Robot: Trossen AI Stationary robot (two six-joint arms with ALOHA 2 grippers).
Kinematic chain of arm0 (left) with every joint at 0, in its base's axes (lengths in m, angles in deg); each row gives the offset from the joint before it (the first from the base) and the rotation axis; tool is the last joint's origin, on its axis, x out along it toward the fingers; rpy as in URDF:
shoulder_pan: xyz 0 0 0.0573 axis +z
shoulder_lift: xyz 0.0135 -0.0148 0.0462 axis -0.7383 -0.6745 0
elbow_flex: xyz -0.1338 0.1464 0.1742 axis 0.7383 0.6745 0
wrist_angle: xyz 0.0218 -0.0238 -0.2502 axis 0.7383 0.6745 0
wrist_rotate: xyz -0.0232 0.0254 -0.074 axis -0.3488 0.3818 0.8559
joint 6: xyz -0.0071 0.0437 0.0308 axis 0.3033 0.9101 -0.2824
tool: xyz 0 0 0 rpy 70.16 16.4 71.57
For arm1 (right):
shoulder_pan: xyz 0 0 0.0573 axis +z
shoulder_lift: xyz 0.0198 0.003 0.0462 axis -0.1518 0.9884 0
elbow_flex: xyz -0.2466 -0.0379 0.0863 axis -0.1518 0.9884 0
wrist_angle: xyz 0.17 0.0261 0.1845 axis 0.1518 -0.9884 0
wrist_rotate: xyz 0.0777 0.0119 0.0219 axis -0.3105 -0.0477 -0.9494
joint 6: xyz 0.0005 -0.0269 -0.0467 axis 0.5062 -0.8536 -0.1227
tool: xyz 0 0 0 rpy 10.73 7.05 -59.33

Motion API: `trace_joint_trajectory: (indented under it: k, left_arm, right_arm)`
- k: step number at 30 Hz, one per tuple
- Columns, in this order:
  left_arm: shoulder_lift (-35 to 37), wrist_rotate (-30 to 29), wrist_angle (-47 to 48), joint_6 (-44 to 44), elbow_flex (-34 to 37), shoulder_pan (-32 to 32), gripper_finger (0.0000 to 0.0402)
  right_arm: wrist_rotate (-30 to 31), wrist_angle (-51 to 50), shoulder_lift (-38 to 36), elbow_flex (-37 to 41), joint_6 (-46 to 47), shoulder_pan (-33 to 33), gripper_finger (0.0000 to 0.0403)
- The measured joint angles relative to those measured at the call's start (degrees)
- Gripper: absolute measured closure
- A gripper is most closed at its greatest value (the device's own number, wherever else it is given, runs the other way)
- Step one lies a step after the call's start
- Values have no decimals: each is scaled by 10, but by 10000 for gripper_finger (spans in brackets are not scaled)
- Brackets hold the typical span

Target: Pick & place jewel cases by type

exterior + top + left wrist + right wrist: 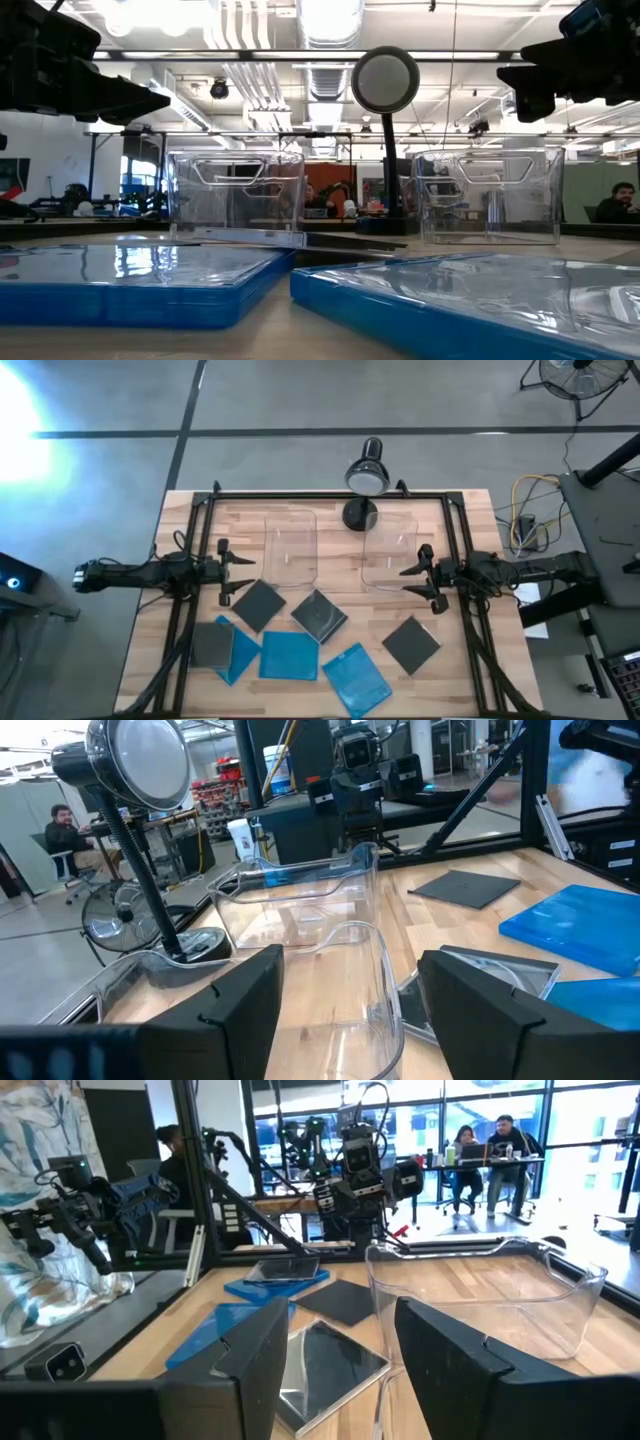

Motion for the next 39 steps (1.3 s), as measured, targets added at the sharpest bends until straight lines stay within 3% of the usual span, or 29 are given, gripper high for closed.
trace_joint_trajectory:
  k: [20, 21, 24, 26, 30, 32, 34, 39]
  left_arm:
    - [0, 0, 0, 0, 0, 0, 188]
    - [0, 0, 0, 0, 0, 0, 188]
    - [0, 0, 0, 0, 0, 0, 188]
    - [0, 0, 0, 0, 0, 0, 188]
    - [0, 0, 1, 0, 0, 0, 188]
    - [0, 0, 1, 0, 0, 0, 188]
    - [0, 0, 0, 0, 0, 0, 188]
    - [0, 0, 0, 0, 0, 0, 188]
  right_arm:
    - [0, 0, 0, 0, 0, 0, 223]
    - [8, 2, 0, 0, 5, 0, 223]
    - [108, 9, 1, 0, 35, -1, 223]
    - [141, 9, 2, 0, 115, -1, 223]
    - [147, 24, 1, 0, 477, 0, 223]
    - [160, 17, 7, 0, 609, 0, 222]
    - [163, 12, 18, 0, 657, 0, 222]
    - [164, 18, 39, 0, 664, 0, 223]
